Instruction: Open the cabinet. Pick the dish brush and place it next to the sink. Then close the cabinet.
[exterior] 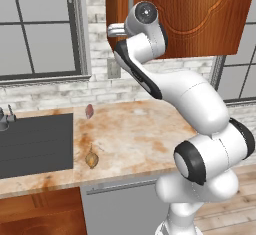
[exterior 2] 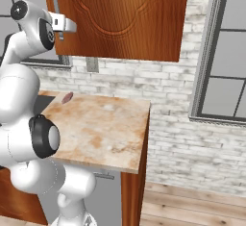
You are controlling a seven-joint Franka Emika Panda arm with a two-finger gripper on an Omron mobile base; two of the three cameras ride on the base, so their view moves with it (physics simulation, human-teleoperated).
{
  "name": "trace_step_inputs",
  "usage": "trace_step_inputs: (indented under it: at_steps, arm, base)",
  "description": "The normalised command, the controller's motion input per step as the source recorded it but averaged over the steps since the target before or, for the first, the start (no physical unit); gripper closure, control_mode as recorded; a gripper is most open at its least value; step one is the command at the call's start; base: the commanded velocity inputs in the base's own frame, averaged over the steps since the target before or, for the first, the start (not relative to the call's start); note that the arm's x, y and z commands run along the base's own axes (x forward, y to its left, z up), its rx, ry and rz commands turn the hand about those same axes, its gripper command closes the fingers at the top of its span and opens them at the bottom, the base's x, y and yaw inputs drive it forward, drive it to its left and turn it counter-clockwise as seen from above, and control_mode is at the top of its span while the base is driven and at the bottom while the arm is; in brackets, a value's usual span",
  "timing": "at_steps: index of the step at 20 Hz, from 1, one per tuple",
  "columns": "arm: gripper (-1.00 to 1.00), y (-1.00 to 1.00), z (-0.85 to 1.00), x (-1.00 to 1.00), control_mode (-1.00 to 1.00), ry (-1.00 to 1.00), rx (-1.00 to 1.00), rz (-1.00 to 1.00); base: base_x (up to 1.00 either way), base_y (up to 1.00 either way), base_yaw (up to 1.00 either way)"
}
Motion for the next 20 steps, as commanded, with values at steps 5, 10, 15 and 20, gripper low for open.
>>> trace_step_inputs:
  at_steps: [5, 10, 15, 20]
  arm:
    - [1.00, 0.00, 0.00, 0.00, -1.00, 0.00, 0.00, 0.00]
    - [1.00, 0.00, 0.00, 0.00, -1.00, 0.00, 0.00, 0.00]
    - [1.00, -0.04, -0.05, 0.00, -1.00, 0.00, 0.00, 0.00]
    - [1.00, -0.20, -0.02, 0.06, -1.00, 0.00, 0.00, 0.00]
  base:
    - [0.00, 0.00, 0.00]
    - [0.00, 0.00, 0.00]
    - [0.00, 0.00, 0.00]
    - [0.00, 0.00, 0.00]
